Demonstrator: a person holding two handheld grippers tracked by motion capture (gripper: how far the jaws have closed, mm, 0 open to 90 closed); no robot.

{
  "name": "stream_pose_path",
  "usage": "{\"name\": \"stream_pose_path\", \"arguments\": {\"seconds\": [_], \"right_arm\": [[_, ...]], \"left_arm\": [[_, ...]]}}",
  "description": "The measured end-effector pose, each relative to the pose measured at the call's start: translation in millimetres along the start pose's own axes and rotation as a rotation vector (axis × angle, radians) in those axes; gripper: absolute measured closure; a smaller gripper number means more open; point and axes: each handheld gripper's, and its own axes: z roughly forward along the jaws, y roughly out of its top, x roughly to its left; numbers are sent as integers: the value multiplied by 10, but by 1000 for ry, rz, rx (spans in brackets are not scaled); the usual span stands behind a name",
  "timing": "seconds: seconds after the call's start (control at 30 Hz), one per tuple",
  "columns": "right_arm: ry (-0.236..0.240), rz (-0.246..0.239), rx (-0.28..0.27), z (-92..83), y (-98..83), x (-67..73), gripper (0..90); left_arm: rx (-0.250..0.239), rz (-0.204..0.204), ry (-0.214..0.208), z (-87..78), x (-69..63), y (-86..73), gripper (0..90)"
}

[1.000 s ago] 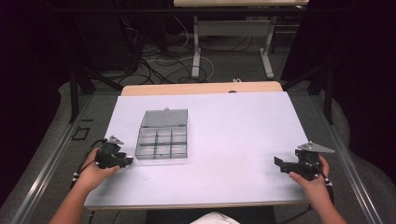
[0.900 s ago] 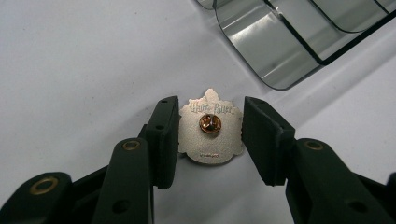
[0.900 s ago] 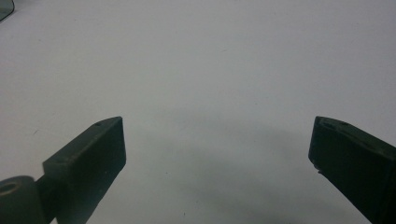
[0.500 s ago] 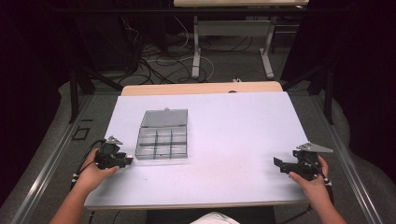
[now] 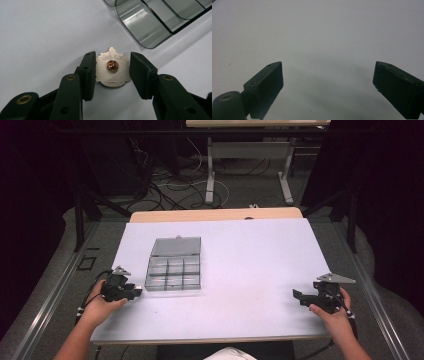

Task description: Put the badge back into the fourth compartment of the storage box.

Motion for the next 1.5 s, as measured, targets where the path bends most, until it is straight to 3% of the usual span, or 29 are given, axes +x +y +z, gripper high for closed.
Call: {"name": "stream_pose_path", "arguments": {"seconds": [0.17,0.33,0.57,0.73,0.93,1.43,1.5], "right_arm": [[11,-5,35,34,-18,15,90],[4,-28,35,41,-20,18,89],[4,8,12,16,-4,27,88],[2,1,8,9,-1,20,86],[-1,1,-3,4,3,12,86],[-5,21,-4,1,7,23,86],[-3,16,-6,0,7,18,86]], "left_arm": [[-5,4,1,-1,2,-7,578],[-5,2,5,-2,-2,-10,578],[-5,2,10,-4,-5,-8,579],[-18,-3,20,-2,-1,-10,579],[-5,-27,35,-27,32,-26,579],[-56,-127,62,-76,69,-20,578],[-57,-121,64,-88,83,-16,579]]}}
